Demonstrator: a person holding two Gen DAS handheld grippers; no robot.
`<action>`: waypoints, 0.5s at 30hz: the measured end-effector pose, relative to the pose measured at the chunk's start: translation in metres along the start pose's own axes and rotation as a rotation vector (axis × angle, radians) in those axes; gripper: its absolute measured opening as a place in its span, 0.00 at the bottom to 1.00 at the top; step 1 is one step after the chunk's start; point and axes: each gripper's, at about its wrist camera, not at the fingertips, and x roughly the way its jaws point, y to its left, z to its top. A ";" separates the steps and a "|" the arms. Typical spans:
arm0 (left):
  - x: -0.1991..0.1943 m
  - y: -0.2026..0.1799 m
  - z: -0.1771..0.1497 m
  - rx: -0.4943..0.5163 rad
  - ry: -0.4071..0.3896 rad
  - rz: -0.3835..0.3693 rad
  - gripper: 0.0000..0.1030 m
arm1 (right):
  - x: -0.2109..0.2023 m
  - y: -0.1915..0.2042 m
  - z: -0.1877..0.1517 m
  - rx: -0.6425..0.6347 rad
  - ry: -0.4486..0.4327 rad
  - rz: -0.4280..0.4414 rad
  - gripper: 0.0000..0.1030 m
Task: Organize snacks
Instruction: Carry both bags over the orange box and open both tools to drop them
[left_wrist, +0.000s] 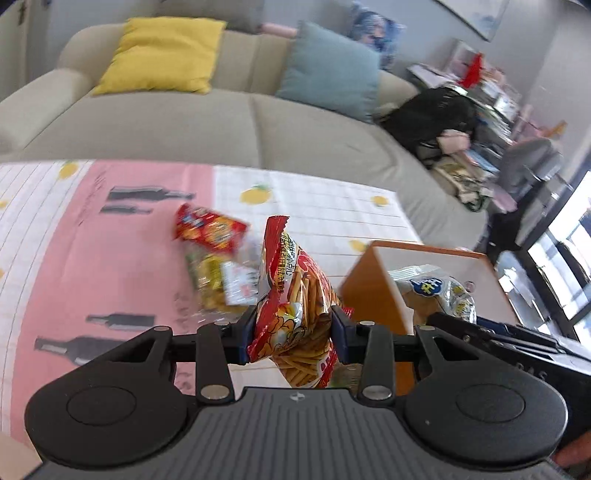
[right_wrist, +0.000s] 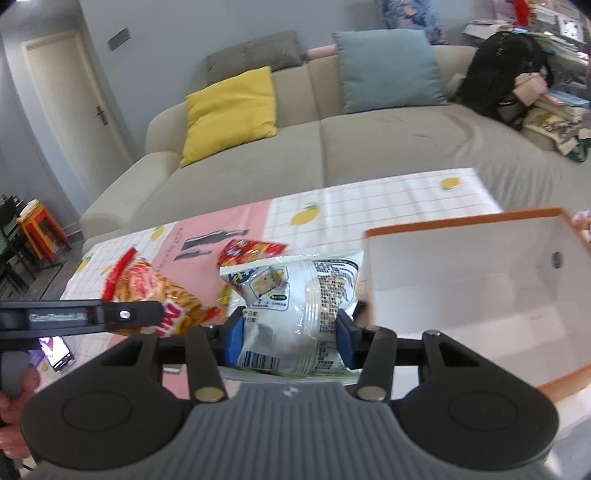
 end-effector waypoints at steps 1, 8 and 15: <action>0.001 -0.007 0.002 0.014 0.004 -0.016 0.44 | -0.005 -0.006 0.002 -0.007 -0.002 -0.011 0.47; 0.028 -0.052 0.021 0.084 0.090 -0.173 0.43 | -0.021 -0.055 0.020 -0.002 0.049 -0.078 0.47; 0.074 -0.100 0.041 0.216 0.193 -0.278 0.43 | -0.005 -0.115 0.036 0.103 0.167 -0.102 0.47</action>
